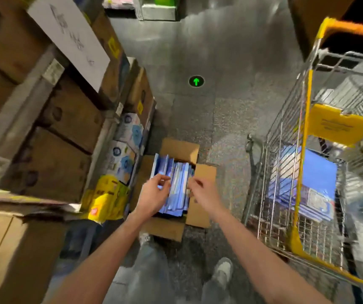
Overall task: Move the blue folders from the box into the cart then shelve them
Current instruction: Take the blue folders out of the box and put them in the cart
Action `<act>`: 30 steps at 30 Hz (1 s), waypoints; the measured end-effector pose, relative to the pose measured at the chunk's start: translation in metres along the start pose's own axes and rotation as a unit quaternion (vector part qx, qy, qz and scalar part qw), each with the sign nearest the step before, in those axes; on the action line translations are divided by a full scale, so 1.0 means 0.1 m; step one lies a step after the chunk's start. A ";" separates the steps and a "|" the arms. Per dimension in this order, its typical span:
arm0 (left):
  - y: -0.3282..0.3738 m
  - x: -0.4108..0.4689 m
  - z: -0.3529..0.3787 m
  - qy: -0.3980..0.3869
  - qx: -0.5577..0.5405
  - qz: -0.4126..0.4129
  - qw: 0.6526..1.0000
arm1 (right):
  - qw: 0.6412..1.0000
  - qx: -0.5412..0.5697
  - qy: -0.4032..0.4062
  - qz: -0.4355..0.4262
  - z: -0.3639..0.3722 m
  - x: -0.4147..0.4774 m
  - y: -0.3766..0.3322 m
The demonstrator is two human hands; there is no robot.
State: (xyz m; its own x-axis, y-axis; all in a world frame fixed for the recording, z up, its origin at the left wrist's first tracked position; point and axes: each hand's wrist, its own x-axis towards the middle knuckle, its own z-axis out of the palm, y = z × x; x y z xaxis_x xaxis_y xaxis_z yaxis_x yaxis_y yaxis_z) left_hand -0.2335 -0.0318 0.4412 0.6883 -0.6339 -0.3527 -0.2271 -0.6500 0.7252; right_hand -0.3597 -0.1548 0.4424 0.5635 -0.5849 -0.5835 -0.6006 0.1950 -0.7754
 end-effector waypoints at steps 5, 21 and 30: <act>-0.77 0.69 -0.37 -0.043 0.005 -0.040 0.998 | 0.995 0.028 0.022 0.090 0.74 0.62 -0.10; -2.50 2.34 0.20 -0.138 -0.016 -0.176 0.975 | 0.967 0.040 0.053 0.245 1.94 2.44 0.76; -3.52 3.01 0.80 -0.157 0.019 -0.198 0.967 | 0.970 -0.042 0.020 0.240 2.42 3.32 1.58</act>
State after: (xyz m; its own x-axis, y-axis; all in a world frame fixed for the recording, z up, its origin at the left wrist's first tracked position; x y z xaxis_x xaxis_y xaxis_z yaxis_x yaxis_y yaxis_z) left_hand -0.0018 -0.0269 0.0323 0.4856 -0.4240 -0.7645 -0.0183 -0.8792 0.4761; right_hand -0.1301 -0.1271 0.0679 0.1867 -0.4736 -0.8607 -0.8334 0.3875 -0.3940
